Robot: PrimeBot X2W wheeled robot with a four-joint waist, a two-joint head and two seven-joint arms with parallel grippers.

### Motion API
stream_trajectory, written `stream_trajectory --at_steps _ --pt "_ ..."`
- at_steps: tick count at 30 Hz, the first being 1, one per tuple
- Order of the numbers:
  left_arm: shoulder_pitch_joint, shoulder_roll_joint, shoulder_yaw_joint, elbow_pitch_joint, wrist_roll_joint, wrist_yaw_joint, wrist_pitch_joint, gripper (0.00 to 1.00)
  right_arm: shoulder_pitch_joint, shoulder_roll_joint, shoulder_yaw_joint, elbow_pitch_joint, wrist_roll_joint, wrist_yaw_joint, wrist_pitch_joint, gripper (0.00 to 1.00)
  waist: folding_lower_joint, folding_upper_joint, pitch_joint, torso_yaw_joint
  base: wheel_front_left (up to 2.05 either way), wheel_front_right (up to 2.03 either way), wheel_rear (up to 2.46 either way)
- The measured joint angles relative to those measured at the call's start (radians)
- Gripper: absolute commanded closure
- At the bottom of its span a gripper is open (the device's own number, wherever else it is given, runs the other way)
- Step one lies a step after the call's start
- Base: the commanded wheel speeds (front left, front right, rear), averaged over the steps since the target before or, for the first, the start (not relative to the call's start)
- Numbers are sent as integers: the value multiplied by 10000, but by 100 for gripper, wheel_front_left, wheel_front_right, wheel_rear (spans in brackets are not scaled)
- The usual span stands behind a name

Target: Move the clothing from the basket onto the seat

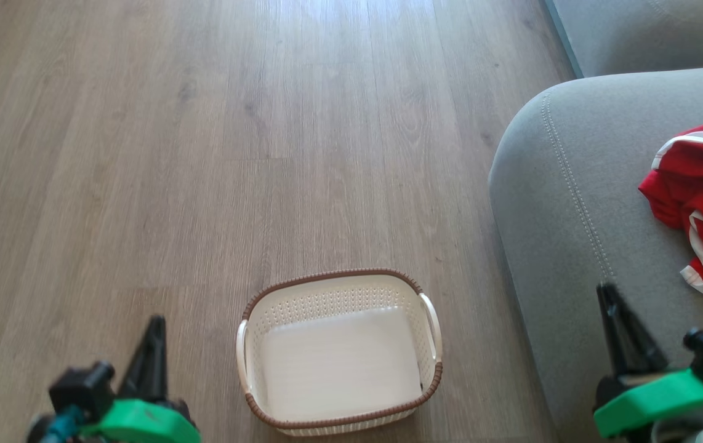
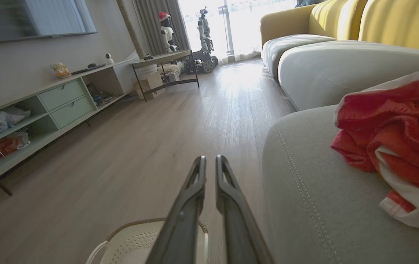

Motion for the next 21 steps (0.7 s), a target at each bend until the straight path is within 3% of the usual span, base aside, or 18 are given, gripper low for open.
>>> stream_trajectory --at_steps 21 --pt "207 -466 374 560 -1802 -504 529 100 80 274 -69 602 1956 0 441 100 0 0 19 52 0 0 0"
